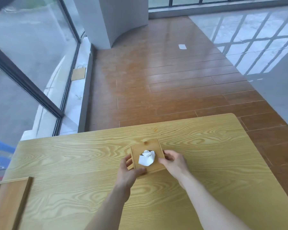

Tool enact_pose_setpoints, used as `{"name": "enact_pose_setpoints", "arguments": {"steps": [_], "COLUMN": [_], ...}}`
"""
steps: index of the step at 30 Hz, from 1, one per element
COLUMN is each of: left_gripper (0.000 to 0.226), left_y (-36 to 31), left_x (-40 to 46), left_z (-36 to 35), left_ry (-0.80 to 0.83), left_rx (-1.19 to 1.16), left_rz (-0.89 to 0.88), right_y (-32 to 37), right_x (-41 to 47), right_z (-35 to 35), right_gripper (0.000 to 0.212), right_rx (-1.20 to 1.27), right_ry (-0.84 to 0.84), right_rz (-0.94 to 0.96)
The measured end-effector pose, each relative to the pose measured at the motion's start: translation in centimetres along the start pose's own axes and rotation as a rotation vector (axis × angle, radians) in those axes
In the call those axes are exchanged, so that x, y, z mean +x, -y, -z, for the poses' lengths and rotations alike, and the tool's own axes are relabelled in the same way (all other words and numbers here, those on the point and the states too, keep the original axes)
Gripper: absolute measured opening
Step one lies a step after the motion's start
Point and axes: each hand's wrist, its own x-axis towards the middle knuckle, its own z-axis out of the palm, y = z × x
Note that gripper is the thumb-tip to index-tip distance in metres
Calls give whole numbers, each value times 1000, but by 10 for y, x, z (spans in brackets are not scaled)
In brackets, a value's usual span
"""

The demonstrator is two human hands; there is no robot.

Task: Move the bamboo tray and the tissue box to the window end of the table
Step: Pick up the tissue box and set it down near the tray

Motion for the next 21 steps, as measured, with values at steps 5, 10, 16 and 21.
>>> {"name": "enact_pose_setpoints", "arguments": {"steps": [5,10,16,21], "left_gripper": [75,75,62,59], "left_y": [-18,-30,-34,-30], "left_x": [0,11,34,62], "left_z": [79,174,300,392], "left_ry": [-39,-86,-155,-239], "left_rx": [-31,-70,-108,-113], "left_rz": [-59,-93,-132,-125], "right_y": [41,77,115,138], "right_x": [-15,-27,-31,-32], "right_z": [-69,-158,-289,-385], "right_gripper": [45,44,43,39], "right_rx": [-27,-56,-72,-85], "right_ry": [37,54,31,23], "right_rz": [65,93,103,115]}}
